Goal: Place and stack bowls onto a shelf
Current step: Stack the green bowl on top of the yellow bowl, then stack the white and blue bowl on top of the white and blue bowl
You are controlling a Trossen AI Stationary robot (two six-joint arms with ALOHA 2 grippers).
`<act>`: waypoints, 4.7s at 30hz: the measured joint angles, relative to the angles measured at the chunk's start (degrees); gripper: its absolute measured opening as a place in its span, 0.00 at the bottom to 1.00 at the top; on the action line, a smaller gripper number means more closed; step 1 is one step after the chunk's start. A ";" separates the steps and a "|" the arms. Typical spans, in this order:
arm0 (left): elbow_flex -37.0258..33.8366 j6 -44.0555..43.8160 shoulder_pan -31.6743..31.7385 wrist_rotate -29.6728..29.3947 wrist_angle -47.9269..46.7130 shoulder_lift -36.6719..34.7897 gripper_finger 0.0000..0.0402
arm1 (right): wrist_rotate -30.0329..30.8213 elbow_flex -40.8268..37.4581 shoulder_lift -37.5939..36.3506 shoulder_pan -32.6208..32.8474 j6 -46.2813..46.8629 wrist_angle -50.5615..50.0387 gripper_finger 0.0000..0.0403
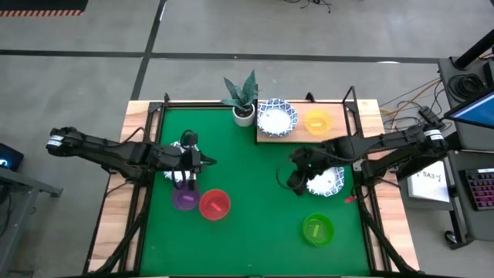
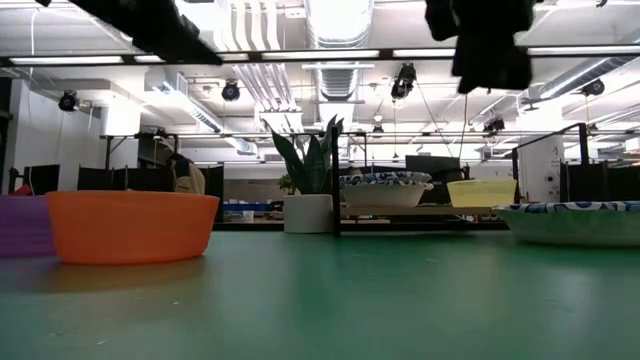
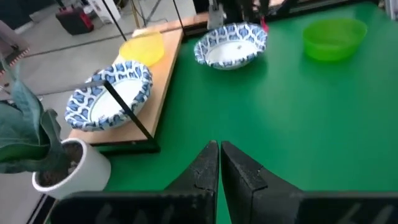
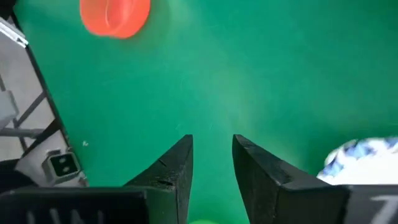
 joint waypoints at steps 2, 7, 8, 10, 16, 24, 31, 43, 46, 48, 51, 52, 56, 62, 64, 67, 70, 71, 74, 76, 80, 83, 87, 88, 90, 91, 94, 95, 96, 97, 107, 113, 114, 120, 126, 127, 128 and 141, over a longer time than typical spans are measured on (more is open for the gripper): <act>-0.03 -0.04 0.00 0.01 -2.10 0.29 0.00 | 0.13 0.27 0.00 2.09 3.07 -0.60 0.25; -0.03 -0.06 0.00 0.01 -1.87 1.12 0.00 | 0.28 0.87 0.00 8.03 3.44 -2.92 0.21; -0.03 -0.04 0.00 0.01 -2.06 1.31 0.00 | 0.88 0.69 0.00 9.49 2.52 -2.66 0.20; -0.03 -0.04 0.00 0.04 -1.97 1.72 0.00 | 3.33 0.16 0.00 12.58 1.68 -2.54 0.17; -0.03 0.27 0.00 0.03 -1.99 2.64 0.00 | 8.80 -0.26 2.56 20.31 5.86 -1.83 0.14; -0.03 1.38 0.02 -0.02 -1.82 3.10 0.00 | 12.28 7.40 16.78 20.84 -4.13 3.06 0.24; -0.03 1.70 0.01 -0.03 -1.83 3.22 0.00 | 0.64 18.84 27.56 20.93 -6.07 -17.98 0.36; -0.03 1.70 0.01 -0.03 -1.91 3.45 0.00 | 2.18 19.77 31.19 24.48 -17.69 -27.00 0.35; -0.03 1.80 0.00 -0.03 -1.91 3.51 0.00 | 3.18 18.26 31.23 24.77 -19.19 -26.56 0.33; -0.03 1.80 0.02 -0.05 -1.84 3.51 0.00 | 3.16 17.07 31.23 24.77 -19.65 -25.15 0.33; -0.03 1.84 0.00 -0.03 -1.87 3.51 0.00 | 2.72 15.19 31.23 25.03 -20.67 -22.97 0.32; -0.03 1.84 0.01 -0.04 -1.86 3.51 0.00 | 2.68 14.49 31.23 25.16 -20.91 -22.51 0.32; -0.03 1.89 0.02 -0.03 -1.86 3.60 0.00 | 2.15 11.19 31.23 25.33 -21.09 -20.40 0.32; -0.03 1.89 0.00 -0.05 -1.84 3.60 0.00 | 1.01 8.45 31.08 25.23 -21.16 -16.51 0.22; -0.03 1.89 0.02 -0.05 -1.84 3.60 0.00 | 0.29 8.42 30.95 25.23 -21.27 -16.24 0.13; -0.03 1.91 0.02 -0.05 -1.51 3.60 0.00 | -0.74 8.49 30.54 25.12 -21.20 -16.06 0.04; -0.03 2.37 0.02 -0.06 -1.40 3.60 0.00 | -1.68 9.50 29.46 24.22 -20.21 -16.38 0.02; -0.03 2.37 0.02 -0.06 -1.39 3.60 0.00 | -2.10 10.15 29.00 23.61 -19.87 -16.42 0.02; -0.03 2.37 0.02 -0.06 -1.11 3.61 0.00 | -2.40 12.42 27.22 20.80 -18.51 -16.21 0.02; -0.02 2.37 0.02 -0.07 -1.05 3.62 0.00 | -2.39 13.92 25.75 18.01 -17.68 -16.50 0.02; 0.18 2.37 0.00 -0.07 -0.47 3.62 0.00 | -2.35 17.71 21.71 10.63 -16.73 -21.32 0.02; 0.19 2.37 0.02 -0.07 -0.45 3.62 0.00 | -2.13 21.13 18.65 3.99 -17.01 -26.92 0.02; 0.19 2.63 0.02 -0.07 -0.48 3.62 0.00 | -0.57 24.14 14.59 -7.51 -17.46 -33.80 0.02; 0.19 2.63 0.02 -0.07 -0.47 3.62 0.00 | -0.14 24.38 13.67 -10.64 -18.36 -35.38 0.02; 0.19 2.65 0.02 -0.07 -0.48 3.62 0.00 | 1.96 24.39 11.90 -17.58 -21.23 -38.71 0.02; 0.19 2.75 0.02 -0.06 -0.48 3.62 0.00 | 2.74 24.35 11.19 -21.23 -22.90 -40.06 0.02; 0.19 2.98 0.01 -0.07 -0.50 3.62 0.00 | 2.61 24.33 9.92 -32.83 -28.91 -41.14 0.02; 0.19 3.00 0.02 -0.07 -0.51 3.62 0.00 | 2.72 24.33 9.71 -36.76 -30.67 -40.87 0.02; 0.19 3.00 0.02 -0.07 -0.51 3.62 0.00 | 2.85 24.33 9.64 -40.69 -32.04 -40.38 0.02; 0.19 3.00 0.02 -0.07 -0.50 3.62 0.00 | 2.87 24.33 9.69 -44.51 -33.28 -39.63 0.02; 0.17 3.87 0.02 -0.07 -0.09 3.62 0.00 | 2.74 24.26 17.83 -64.86 -44.92 -37.64 0.02; 0.17 4.33 0.05 -0.07 0.22 3.62 0.00 | 2.71 24.24 21.72 -64.93 -47.64 -37.07 0.03; 0.17 4.33 0.05 -0.07 0.47 3.62 0.00 | 2.71 24.24 22.13 -64.93 -47.86 -36.82 0.04; 0.15 4.33 0.04 -0.07 0.91 3.62 0.00 | 3.62 24.24 23.52 -64.93 -48.02 -36.47 0.15; 0.15 4.33 0.04 -0.07 0.91 3.62 0.00 | 5.57 24.57 22.56 -64.93 -47.37 -35.86 0.26; 0.15 4.33 0.04 -0.07 0.91 3.62 0.00 | 5.58 24.57 21.91 -64.93 -46.99 -35.72 0.27; 0.15 4.33 0.04 -0.07 0.96 3.62 0.00 | 5.47 24.61 21.24 -64.95 -46.16 -35.57 0.27; 0.12 4.27 0.02 -0.06 1.61 3.62 0.00 | -1.12 16.87 11.53 -51.31 -41.56 -21.80 0.13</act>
